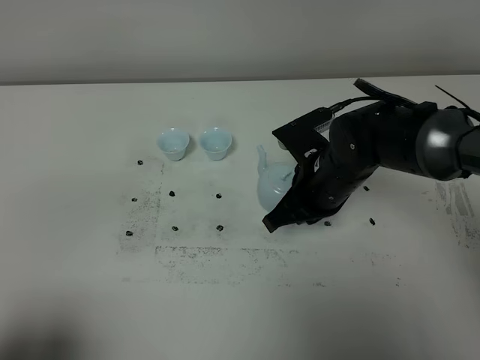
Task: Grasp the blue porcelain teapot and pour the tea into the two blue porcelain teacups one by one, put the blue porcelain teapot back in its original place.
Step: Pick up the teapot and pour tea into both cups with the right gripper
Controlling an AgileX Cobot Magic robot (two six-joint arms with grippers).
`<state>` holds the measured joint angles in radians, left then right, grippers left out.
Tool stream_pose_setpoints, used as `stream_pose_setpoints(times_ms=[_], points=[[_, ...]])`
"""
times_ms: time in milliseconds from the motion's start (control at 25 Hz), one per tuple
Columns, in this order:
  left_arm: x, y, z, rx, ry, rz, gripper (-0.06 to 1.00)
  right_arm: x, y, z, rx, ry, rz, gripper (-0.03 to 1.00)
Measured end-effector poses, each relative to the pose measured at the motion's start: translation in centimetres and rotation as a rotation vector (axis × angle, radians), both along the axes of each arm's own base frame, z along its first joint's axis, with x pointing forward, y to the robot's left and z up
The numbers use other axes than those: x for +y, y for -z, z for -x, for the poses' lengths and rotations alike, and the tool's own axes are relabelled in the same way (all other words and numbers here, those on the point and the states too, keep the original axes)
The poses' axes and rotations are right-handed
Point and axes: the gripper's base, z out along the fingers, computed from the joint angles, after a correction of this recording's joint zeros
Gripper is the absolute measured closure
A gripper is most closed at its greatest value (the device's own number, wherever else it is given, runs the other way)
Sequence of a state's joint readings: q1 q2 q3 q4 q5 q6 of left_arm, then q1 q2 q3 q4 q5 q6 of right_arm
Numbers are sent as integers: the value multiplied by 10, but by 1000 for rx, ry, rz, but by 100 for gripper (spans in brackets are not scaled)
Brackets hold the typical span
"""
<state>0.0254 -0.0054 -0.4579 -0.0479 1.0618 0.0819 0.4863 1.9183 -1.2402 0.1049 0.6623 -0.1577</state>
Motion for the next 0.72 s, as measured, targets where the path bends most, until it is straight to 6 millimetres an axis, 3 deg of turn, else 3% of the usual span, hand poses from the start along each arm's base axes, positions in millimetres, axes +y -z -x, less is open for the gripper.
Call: stream_pose_setpoints(times_ms=[280, 520, 720], points=[[0, 0, 0, 0, 0, 0, 34, -14, -32, -23, -64, -150, 50, 93], [0, 0, 0, 0, 0, 0, 34, -23, -67, -62, -165, -376, 156, 93], [0, 0, 0, 0, 0, 0, 34, -23, -79, -100, -211, -597, 249, 93]])
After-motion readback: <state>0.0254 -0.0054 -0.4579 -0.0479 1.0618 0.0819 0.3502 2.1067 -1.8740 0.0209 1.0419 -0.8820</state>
